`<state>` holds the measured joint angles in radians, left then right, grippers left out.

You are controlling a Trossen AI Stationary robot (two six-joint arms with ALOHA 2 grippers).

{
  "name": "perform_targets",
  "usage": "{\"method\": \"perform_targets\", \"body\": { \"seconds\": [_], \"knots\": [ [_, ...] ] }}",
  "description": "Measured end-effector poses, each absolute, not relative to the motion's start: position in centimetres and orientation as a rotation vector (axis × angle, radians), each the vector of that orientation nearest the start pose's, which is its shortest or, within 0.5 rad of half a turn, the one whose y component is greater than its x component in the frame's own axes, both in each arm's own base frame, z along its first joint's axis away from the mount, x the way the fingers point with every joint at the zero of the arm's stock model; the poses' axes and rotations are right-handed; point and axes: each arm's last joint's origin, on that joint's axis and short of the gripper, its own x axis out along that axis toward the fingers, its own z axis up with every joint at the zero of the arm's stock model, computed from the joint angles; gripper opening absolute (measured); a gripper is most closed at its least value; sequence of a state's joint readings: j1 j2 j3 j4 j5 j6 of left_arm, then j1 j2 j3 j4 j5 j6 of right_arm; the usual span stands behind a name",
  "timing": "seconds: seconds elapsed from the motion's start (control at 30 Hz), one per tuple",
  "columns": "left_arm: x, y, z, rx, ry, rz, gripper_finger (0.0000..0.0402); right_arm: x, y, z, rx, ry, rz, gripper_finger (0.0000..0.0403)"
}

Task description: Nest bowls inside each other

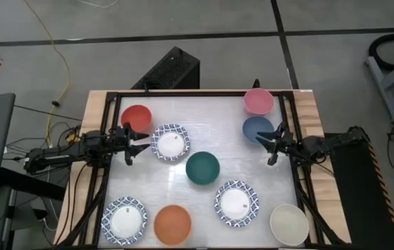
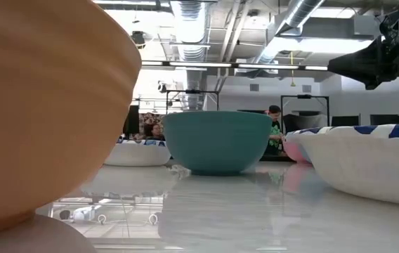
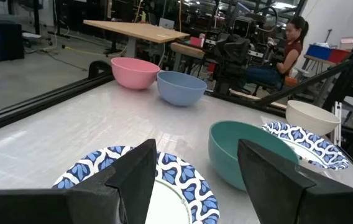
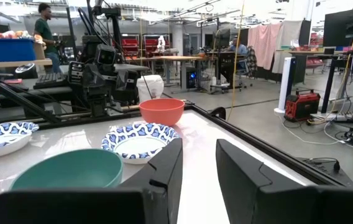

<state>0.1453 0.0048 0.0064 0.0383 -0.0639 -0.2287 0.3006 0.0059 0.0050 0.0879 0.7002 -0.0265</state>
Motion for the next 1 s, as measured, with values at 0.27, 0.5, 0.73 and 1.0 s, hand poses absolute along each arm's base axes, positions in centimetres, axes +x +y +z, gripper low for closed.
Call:
{"method": "perform_targets", "body": {
  "seconds": [0.27,0.5,0.73,1.0],
  "knots": [
    [9.62,1.60,16.90,-0.226,-0.064,0.204,0.0214,9.21,0.90,17.26,0.016,-0.072,-0.400,0.0118],
    [9.56,1.74,17.16,-0.193,-0.093,0.255,0.0214,9.21,0.90,17.26,0.016,-0.071,-0.400,0.0118],
    [9.43,2.13,17.19,-0.185,-0.108,0.397,0.0214,9.21,0.90,17.26,0.016,-0.071,-0.400,0.0118],
    [9.41,2.17,17.20,-0.185,-0.111,0.412,0.0214,9.21,0.90,17.26,0.016,-0.071,-0.400,0.0118]
  ]
}}
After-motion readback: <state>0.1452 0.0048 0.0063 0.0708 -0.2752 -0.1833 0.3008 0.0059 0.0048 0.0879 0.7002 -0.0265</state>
